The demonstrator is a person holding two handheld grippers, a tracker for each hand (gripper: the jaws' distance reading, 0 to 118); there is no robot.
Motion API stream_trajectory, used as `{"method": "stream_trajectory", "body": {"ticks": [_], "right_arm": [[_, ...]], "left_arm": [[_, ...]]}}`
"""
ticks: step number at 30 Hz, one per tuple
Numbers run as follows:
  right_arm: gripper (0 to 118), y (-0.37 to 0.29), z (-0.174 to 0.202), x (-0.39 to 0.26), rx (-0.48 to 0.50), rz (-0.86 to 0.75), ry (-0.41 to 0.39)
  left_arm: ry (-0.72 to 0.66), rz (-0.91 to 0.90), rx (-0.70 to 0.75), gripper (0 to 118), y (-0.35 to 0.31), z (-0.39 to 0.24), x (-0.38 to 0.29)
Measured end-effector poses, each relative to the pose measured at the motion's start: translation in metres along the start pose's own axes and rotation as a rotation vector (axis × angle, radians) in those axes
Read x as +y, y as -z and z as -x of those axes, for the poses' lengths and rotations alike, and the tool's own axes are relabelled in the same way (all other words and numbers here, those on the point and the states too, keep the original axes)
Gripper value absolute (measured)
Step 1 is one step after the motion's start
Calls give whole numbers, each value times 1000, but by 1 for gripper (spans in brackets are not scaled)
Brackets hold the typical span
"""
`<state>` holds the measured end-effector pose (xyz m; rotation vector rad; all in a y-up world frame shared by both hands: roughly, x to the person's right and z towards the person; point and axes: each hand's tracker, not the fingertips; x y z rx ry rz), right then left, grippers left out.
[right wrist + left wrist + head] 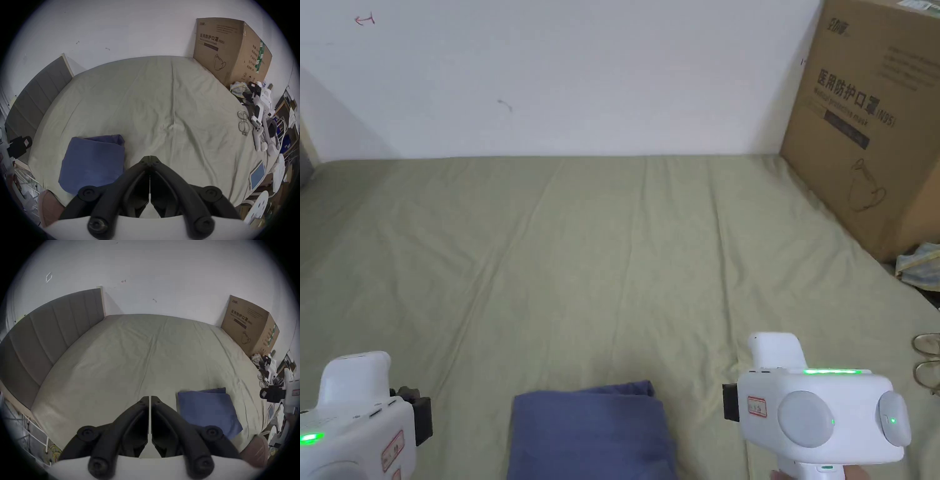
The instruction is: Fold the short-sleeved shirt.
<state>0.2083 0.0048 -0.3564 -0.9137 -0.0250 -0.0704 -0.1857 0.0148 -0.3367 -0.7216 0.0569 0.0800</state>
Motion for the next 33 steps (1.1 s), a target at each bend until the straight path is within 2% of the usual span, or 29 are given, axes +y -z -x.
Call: {"method": "stream_trajectory", "body": {"ticks": [3,4,7,8,9,11,12,14,16,17,19,22,23,24,26,27,28,31,33], "right_arm": [[1,0,4,1,-2,-2,3],[1,3,7,2,67,14,31],[1,20,22,2,375,111,91],[1,29,30,1,413,170,96],[1,37,39,0,405,218,76],[1,53,54,-5,377,248,-14],[1,61,56,-7,386,248,-17],[1,82,50,-12,434,298,28],[1,98,43,-17,395,357,75],[1,103,36,-18,410,367,103],[1,109,24,-20,483,363,160],[1,113,16,-20,487,373,155],[1,113,13,-20,495,377,158],[1,114,11,-20,500,381,168],[1,116,7,-21,518,388,188],[1,117,7,-21,523,389,190],[1,118,6,-21,529,391,190],[1,119,4,-22,544,394,192],[1,120,3,-22,551,396,194]], "left_arm": [[-12,8,-6,3,1,-1,-6],[-11,12,-9,3,1,-2,-8],[-14,28,-29,3,2,-4,-14],[-12,30,-28,3,3,-5,-16],[-7,33,-20,3,4,-5,-18],[1,44,-14,3,6,-4,-21],[-5,55,-22,3,8,-2,-23],[-38,90,-49,3,15,2,-28],[-67,126,-77,3,23,6,-33],[-84,164,-103,3,30,8,-36],[-175,260,-207,3,50,19,-38],[-404,361,-533,5,89,40,-43],[-493,389,-647,11,103,45,-46],[-553,398,-722,32,114,49,-48],[-584,419,-796,97,136,49,-51],[-574,418,-818,118,145,49,-53],[-603,377,-849,115,155,55,-54],[-665,495,-876,118,173,29,-56],[-697,513,-1015,118,180,9,-51]]}}
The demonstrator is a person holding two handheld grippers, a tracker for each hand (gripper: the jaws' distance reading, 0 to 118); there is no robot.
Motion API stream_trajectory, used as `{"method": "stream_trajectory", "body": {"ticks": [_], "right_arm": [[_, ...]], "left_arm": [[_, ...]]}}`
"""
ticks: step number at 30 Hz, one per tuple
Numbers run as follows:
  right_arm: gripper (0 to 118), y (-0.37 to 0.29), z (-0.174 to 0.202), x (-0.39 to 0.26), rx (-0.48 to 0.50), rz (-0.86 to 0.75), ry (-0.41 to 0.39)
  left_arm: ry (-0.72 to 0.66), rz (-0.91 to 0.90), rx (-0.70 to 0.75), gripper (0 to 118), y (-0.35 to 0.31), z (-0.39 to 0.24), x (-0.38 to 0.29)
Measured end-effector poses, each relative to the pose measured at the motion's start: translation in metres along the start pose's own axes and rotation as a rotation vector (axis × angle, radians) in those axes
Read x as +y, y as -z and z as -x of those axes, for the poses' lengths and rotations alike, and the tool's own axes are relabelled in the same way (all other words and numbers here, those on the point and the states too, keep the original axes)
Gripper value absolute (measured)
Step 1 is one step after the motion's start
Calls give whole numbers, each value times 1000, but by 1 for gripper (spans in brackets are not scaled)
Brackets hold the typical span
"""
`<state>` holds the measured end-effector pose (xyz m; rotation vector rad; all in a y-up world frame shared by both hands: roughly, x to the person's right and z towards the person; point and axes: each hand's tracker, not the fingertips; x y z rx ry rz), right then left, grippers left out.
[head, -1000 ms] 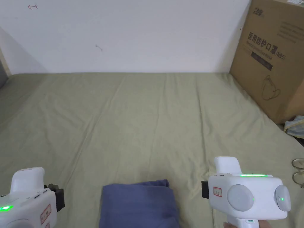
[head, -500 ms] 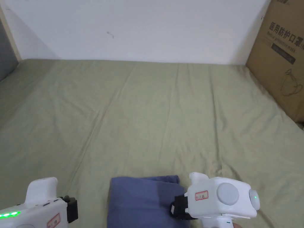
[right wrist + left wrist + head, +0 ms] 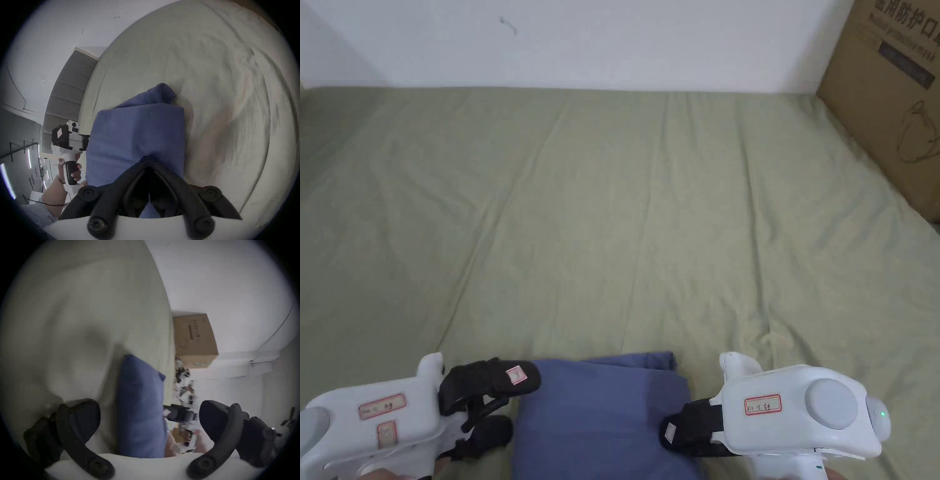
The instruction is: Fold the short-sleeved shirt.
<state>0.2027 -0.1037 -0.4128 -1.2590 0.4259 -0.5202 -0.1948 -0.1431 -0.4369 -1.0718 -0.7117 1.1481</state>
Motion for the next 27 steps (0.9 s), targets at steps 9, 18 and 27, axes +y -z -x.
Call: {"method": "stream_trajectory", "body": {"ticks": [9,18,27], "right_arm": [[1,1,-6,-3,20,-11,13],[1,-13,10,-9,-65,-58,-33],[1,-64,89,-31,-224,-374,-76]], "left_arm": [[143,123,16,66,48,17,-1],[393,99,285,29,36,-23,-11],[544,7,377,29,-62,-70,-4]]}}
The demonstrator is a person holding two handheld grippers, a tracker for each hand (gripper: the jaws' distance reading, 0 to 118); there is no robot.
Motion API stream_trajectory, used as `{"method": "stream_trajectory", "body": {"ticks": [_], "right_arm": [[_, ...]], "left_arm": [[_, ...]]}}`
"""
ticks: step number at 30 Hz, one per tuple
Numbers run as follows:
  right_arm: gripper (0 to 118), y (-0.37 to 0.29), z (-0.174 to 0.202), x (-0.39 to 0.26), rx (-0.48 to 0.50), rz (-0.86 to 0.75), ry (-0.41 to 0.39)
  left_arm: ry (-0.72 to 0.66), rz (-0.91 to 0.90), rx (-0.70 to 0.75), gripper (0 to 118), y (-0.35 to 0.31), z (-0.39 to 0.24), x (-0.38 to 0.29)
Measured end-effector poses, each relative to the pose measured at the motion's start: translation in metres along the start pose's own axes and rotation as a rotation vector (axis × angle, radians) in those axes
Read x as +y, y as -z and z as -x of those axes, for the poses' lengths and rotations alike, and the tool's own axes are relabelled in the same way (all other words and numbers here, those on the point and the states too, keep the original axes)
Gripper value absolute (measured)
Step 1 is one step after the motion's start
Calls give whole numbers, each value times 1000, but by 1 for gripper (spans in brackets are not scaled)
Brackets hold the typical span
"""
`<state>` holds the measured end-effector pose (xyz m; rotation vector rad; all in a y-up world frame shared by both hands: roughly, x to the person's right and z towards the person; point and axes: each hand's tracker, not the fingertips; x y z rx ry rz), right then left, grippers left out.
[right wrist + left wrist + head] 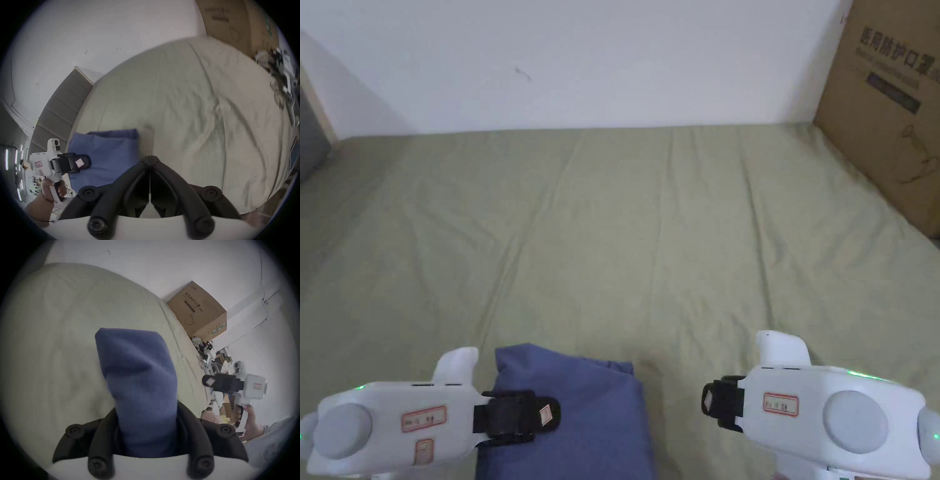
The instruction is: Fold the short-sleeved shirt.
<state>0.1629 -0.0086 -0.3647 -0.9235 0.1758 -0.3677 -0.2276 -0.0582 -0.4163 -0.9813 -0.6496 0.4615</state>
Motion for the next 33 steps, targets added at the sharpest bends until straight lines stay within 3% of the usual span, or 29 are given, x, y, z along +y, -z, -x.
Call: {"method": "stream_trajectory", "body": {"ticks": [5,7,10,17,23,24,27,30,33], "right_arm": [[1,8,78,1,109,-41,86],[1,24,116,-1,119,-41,47],[1,47,181,-11,111,-35,-83],[1,102,287,-39,153,70,-101],[1,124,316,-56,167,113,-158],[1,126,317,-57,164,114,-163],[1,129,320,-60,132,108,-178],[1,130,322,-62,48,79,-179],[1,128,321,-64,26,72,-166]], "left_arm": [[74,2,229,29,-89,46,16],[47,24,293,29,-116,72,22],[89,82,441,29,-148,103,34],[252,198,811,29,-180,152,52],[420,288,994,31,-179,173,51],[411,278,1006,40,-180,174,51],[404,220,1104,82,-188,173,49],[329,121,1125,86,-203,166,46],[274,76,1171,86,-211,156,40]]}}
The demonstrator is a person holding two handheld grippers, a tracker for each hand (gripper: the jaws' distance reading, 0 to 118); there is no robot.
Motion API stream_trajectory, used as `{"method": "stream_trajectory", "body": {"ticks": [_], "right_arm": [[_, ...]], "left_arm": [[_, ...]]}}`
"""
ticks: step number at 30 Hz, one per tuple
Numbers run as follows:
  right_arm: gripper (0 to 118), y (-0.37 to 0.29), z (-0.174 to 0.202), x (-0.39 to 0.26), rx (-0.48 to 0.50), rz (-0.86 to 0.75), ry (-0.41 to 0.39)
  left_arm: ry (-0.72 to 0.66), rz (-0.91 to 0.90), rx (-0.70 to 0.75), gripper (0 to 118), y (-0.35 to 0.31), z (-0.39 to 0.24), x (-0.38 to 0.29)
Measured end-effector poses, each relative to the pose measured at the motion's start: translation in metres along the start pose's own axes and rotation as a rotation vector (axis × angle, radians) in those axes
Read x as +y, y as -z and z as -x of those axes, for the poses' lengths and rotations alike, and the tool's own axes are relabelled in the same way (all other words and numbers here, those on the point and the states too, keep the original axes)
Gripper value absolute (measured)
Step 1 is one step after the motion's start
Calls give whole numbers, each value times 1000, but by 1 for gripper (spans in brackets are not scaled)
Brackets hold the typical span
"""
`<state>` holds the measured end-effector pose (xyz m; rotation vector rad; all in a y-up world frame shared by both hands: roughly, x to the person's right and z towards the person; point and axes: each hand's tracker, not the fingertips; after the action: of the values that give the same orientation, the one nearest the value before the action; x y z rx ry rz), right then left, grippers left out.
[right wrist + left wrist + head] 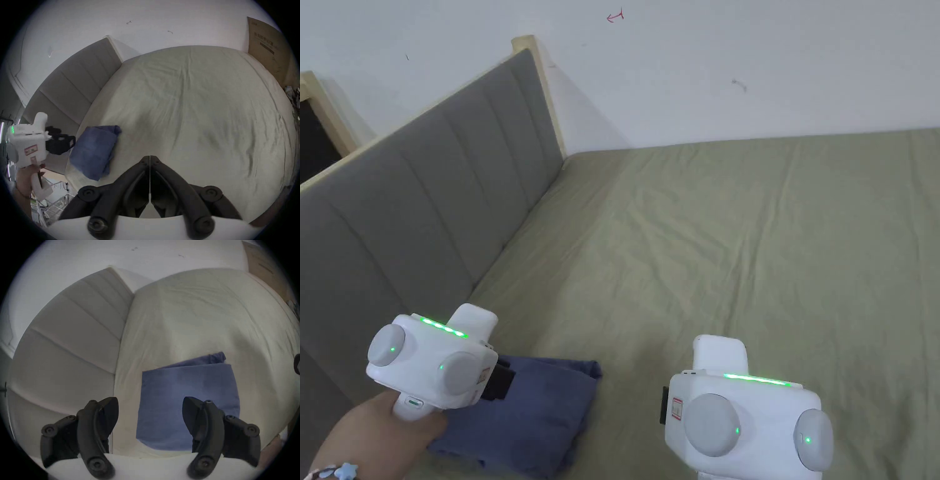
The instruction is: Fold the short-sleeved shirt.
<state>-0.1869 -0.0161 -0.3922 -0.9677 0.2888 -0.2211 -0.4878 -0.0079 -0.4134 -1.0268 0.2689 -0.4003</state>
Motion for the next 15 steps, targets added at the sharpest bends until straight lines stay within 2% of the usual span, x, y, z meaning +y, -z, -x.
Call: {"method": "stream_trajectory", "body": {"ticks": [3,4,5,6,7,11,15], "right_arm": [[1,-5,-3,-3,1,1,1],[1,-8,-3,-4,-8,-5,-4],[1,-11,-4,-4,-15,-12,-8],[1,-14,-6,-5,-18,-18,-9],[1,-17,-9,-5,-17,-27,-7],[1,-33,-28,-4,-11,-63,-16],[1,-61,-70,-1,-19,-116,-47]], "left_arm": [[13,10,35,86,-15,-9,-4],[16,16,50,82,-21,-14,-4],[19,10,47,70,-27,-19,-4],[21,-11,43,34,-35,-24,-4],[14,-40,19,3,-42,-31,-3],[-20,-106,-39,0,-72,-71,0],[-76,-242,-54,0,-114,-126,12]]}}
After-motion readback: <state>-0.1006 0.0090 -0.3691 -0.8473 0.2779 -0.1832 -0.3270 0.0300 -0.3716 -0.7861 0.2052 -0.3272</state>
